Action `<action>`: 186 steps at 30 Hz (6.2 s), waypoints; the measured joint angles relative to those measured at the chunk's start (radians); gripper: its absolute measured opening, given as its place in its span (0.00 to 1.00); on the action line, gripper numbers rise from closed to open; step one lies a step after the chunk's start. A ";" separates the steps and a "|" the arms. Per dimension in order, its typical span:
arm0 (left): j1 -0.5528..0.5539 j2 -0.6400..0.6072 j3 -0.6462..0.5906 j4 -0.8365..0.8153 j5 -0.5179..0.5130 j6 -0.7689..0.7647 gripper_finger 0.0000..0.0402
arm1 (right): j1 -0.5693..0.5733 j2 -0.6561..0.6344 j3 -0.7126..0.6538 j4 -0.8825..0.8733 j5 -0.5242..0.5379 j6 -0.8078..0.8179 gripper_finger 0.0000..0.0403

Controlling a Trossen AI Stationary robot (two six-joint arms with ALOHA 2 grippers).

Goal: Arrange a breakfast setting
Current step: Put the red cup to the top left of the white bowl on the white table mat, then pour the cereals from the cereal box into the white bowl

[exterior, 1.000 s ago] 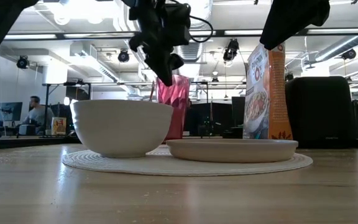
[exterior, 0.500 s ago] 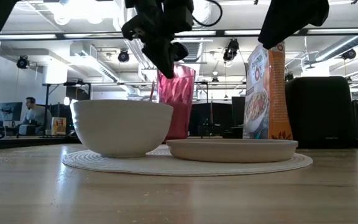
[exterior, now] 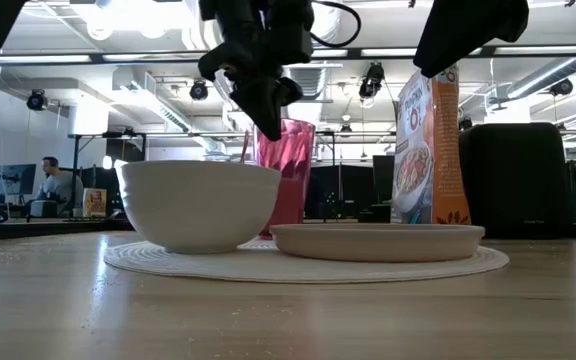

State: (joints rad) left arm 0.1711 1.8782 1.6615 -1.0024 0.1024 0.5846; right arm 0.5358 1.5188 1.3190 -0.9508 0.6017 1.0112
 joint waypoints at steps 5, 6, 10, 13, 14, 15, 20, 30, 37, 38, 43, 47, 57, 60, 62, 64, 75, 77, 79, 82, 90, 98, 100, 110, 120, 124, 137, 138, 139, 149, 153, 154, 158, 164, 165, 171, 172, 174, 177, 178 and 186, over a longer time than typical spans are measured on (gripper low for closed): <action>0.000 0.000 0.005 0.005 0.008 -0.007 0.01 | 0.000 0.000 0.000 0.000 0.000 0.000 0.31; 0.000 0.000 0.005 0.003 0.010 -0.007 0.01 | 0.000 0.000 0.000 0.000 0.000 0.000 0.31; -0.001 0.000 0.005 -0.014 0.010 -0.018 0.02 | 0.000 0.000 0.000 0.002 0.000 0.000 0.31; 0.000 0.000 0.005 -0.025 0.008 -0.028 0.02 | 0.000 0.000 0.000 0.003 0.000 0.000 0.31; 0.000 0.000 0.006 -0.031 0.008 -0.032 0.02 | 0.000 0.000 0.000 0.003 0.000 0.000 0.31; 0.000 0.000 0.006 -0.037 0.008 -0.039 0.02 | 0.000 0.000 0.000 0.004 0.000 0.000 0.31; 0.000 -0.003 0.006 -0.046 0.007 -0.063 0.02 | 0.000 0.000 0.000 0.008 0.000 0.000 0.31; 0.000 -0.083 0.006 -0.045 0.046 -0.109 0.03 | 0.000 0.000 0.000 0.017 -0.001 0.000 0.31; 0.000 -0.138 0.006 -0.049 0.046 -0.127 0.03 | 0.000 0.000 0.000 0.022 -0.001 0.001 0.31; 0.000 -0.148 0.006 -0.050 0.046 -0.125 0.03 | 0.000 0.000 0.000 0.022 -0.001 0.000 0.31; 0.000 -0.191 0.006 -0.069 0.036 -0.115 0.03 | 0.000 0.000 0.000 0.023 -0.001 0.000 0.31; 0.000 -0.231 -0.009 -0.086 0.015 -0.147 0.03 | 0.000 0.000 0.000 0.024 -0.001 0.001 0.31; 0.000 -0.452 -0.367 0.126 -0.013 -0.266 0.03 | 0.000 0.000 0.000 0.029 -0.001 0.000 0.31; 0.000 -0.548 -0.515 0.265 -0.026 -0.298 0.03 | 0.000 0.000 0.000 0.030 -0.002 0.001 0.31; 0.000 -0.603 -0.607 0.346 -0.041 -0.333 0.03 | 0.000 0.000 0.000 0.036 -0.002 0.000 0.31; 0.000 -0.648 -0.691 0.413 -0.044 -0.375 0.03 | 0.000 0.000 0.000 0.043 -0.002 0.000 0.31; 0.000 -0.785 -0.935 0.622 -0.094 -0.486 0.03 | 0.000 0.000 0.000 0.052 -0.002 0.001 0.31; 0.001 -0.798 -0.947 0.643 -0.100 -0.515 0.03 | 0.000 0.000 0.000 0.052 -0.002 0.000 0.31; 0.002 -0.804 -0.959 0.657 -0.122 -0.532 0.03 | 0.000 0.000 0.000 0.052 -0.002 0.000 0.31; 0.002 -0.805 -0.973 0.666 -0.130 -0.586 0.03 | 0.000 0.000 0.000 0.052 -0.002 0.000 0.31; 0.001 -0.794 -0.985 0.674 -0.129 -0.654 0.11 | 0.000 0.000 0.000 0.052 -0.002 0.001 0.31; 0.000 -0.820 -1.006 0.827 -0.130 -0.623 0.12 | 0.000 0.000 0.000 0.053 -0.001 0.000 0.31; 0.000 -0.821 -1.006 0.870 -0.130 -0.608 0.12 | 0.000 0.000 0.000 0.053 -0.002 0.001 0.31; -0.008 -0.901 -1.145 0.934 -0.154 -0.576 0.12 | 0.000 0.000 0.000 0.055 -0.001 0.001 0.31; -0.008 -1.018 -1.406 1.397 -0.164 -0.624 0.12 | 0.000 0.000 0.000 0.064 -0.001 0.001 0.31; -0.008 -1.031 -1.430 1.438 -0.164 -0.616 0.12 | 0.000 0.000 0.000 0.069 -0.001 0.001 0.31; -0.008 -1.022 -1.431 1.484 -0.164 -0.436 0.12 | -0.006 0.000 0.000 0.158 0.004 -0.001 0.31; -0.008 -1.022 -1.431 1.483 -0.164 -0.435 0.12 | -0.006 0.000 0.000 0.176 0.004 -0.001 0.31; -0.008 -1.021 -1.431 1.482 -0.164 -0.434 0.12 | -0.006 0.000 0.000 0.184 0.004 -0.001 0.31; -0.008 -1.015 -1.431 1.480 -0.164 -0.416 0.12 | -0.035 0.000 0.000 0.182 0.044 -0.011 0.31; -0.008 -1.015 -1.431 1.477 -0.164 -0.417 0.12 | -0.067 0.000 0.000 0.181 0.052 0.001 0.31; -0.008 -1.015 -1.431 1.476 -0.164 -0.419 0.12 | -0.072 0.000 0.000 0.181 0.053 -0.014 0.31; -0.008 -1.015 -1.431 1.476 -0.164 -0.427 0.12 | -0.106 0.000 0.000 0.178 0.053 -0.096 0.31; -0.008 -1.015 -1.431 1.476 -0.163 -0.428 0.12 | -0.236 -0.014 0.000 0.053 -0.049 0.035 0.32; -0.008 -1.015 -1.431 1.476 -0.163 -0.428 0.12 | -0.256 -0.015 0.000 0.022 -0.078 0.040 0.34; -0.008 -1.015 -1.431 1.465 -0.163 -0.428 0.12 | -0.344 -0.018 -0.001 -0.104 -0.149 0.037 0.45; -0.008 -1.015 -1.431 1.461 -0.163 -0.428 0.12 | -0.350 -0.021 -0.001 -0.116 -0.151 0.043 0.47; -0.008 -1.015 -1.431 1.455 -0.163 -0.428 0.12 | -0.353 -0.023 -0.001 -0.138 -0.155 0.065 0.50; -0.008 -1.015 -1.431 1.453 -0.163 -0.428 0.12 | -0.353 -0.033 -0.001 -0.174 -0.144 0.108 0.54; -0.008 -1.015 -1.431 1.453 -0.163 -0.428 0.12 | -0.348 -0.039 -0.001 -0.197 -0.136 0.129 0.54; -0.008 -1.015 -1.431 1.449 -0.163 -0.428 0.12 | -0.335 -0.096 -0.001 -0.431 -0.066 0.317 0.58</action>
State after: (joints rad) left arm 0.1631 0.8635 0.2310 0.4469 -0.0608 0.1562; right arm 0.2011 1.4230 1.3178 -1.3822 0.5354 1.3281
